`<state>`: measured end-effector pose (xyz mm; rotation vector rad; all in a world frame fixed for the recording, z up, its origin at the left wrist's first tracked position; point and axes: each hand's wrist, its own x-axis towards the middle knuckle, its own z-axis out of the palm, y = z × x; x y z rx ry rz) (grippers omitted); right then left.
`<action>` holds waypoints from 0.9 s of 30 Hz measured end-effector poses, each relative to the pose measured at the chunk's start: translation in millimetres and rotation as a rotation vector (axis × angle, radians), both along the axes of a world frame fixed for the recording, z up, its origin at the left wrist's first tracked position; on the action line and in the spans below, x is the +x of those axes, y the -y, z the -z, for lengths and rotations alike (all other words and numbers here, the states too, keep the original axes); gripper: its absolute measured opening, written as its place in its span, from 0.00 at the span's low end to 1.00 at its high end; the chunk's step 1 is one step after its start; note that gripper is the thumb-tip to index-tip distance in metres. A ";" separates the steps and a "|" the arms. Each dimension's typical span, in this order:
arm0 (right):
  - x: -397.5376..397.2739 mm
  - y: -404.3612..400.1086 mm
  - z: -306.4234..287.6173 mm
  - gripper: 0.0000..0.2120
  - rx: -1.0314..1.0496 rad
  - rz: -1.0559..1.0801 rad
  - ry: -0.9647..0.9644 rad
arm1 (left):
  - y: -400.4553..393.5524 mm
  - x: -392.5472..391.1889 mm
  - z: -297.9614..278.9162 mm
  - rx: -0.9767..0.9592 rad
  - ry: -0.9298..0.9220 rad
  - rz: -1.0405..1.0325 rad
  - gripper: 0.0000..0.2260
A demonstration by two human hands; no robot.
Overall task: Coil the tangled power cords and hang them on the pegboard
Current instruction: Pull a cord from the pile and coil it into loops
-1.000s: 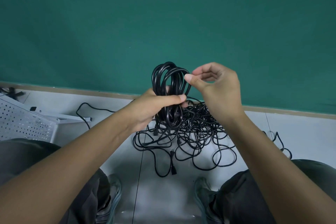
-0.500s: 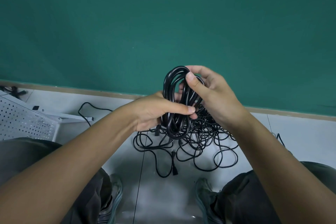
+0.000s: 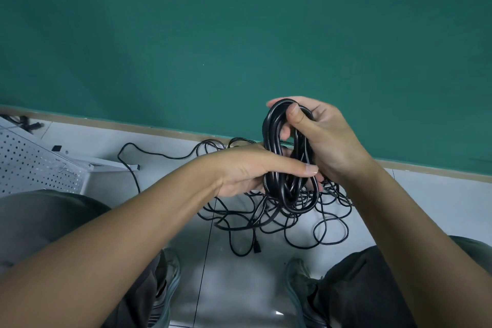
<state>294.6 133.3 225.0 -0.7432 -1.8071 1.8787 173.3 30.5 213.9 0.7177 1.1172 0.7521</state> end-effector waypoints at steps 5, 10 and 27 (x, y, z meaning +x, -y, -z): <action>-1.8 -5.2 -10.6 0.14 0.159 -0.016 0.055 | 1.9 0.0 0.9 -0.044 0.083 -0.034 0.21; -1.5 -5.2 -10.5 0.11 0.161 -0.044 0.075 | -0.7 -1.0 4.9 -0.084 0.113 -0.095 0.12; -2.5 2.0 -18.0 0.21 0.030 0.114 0.187 | 1.1 3.3 -0.3 -0.030 0.287 -0.163 0.23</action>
